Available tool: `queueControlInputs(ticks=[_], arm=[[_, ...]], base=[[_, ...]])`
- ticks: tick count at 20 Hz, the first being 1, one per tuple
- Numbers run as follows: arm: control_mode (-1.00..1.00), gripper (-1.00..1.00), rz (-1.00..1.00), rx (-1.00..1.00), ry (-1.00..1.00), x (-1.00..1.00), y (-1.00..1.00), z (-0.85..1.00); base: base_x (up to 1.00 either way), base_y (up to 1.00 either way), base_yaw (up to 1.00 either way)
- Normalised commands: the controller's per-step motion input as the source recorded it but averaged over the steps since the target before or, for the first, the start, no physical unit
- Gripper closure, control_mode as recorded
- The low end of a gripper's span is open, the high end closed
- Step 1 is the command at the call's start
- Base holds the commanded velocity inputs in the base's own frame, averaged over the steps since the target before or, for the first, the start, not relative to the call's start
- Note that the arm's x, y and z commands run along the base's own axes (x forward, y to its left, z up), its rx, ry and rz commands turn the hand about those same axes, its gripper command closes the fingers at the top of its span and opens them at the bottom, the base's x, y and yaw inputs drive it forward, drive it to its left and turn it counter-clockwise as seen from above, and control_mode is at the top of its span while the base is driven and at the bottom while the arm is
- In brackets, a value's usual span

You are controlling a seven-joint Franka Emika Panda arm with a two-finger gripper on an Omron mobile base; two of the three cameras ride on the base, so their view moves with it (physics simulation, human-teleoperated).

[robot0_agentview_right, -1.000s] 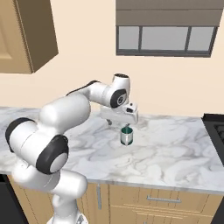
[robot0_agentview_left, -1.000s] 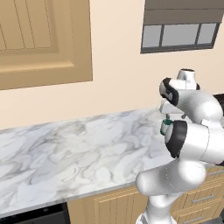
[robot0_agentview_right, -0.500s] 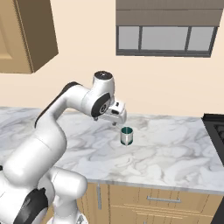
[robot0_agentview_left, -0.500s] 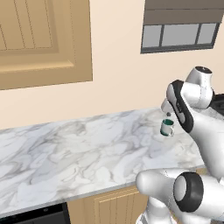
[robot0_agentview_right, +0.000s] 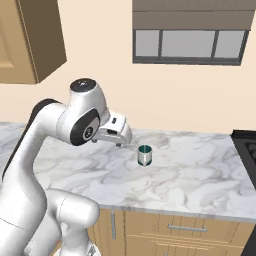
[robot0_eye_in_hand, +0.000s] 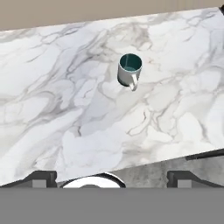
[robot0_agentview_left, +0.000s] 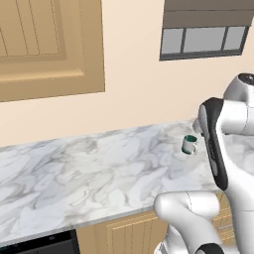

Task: Clear the mugs and bowl far away from the sink.

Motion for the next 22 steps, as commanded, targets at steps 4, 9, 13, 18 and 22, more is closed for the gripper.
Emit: queueControlInputs(ticks=[4,9,13,18,22], arm=[[-1.0,-1.0,0.0,0.0,-0.01,-1.0,0.03,0.54],[-1.0,-1.0,0.0,0.0,-0.14,-1.0,0.29,0.72],[-1.0,-1.0,0.05,-0.15,-0.39,-0.8,0.76,0.95],[-1.0,-1.0,0.01,-0.19,-0.41,-0.08,0.65,0.79],[-1.0,-1.0,0.0,-0.01,-0.19,0.3,0.03,0.18]], base=[[0.0,0.0,0.0],[0.0,0.0,0.0],[0.0,0.0,0.0],[0.0,0.0,0.0],[0.0,0.0,0.0]])
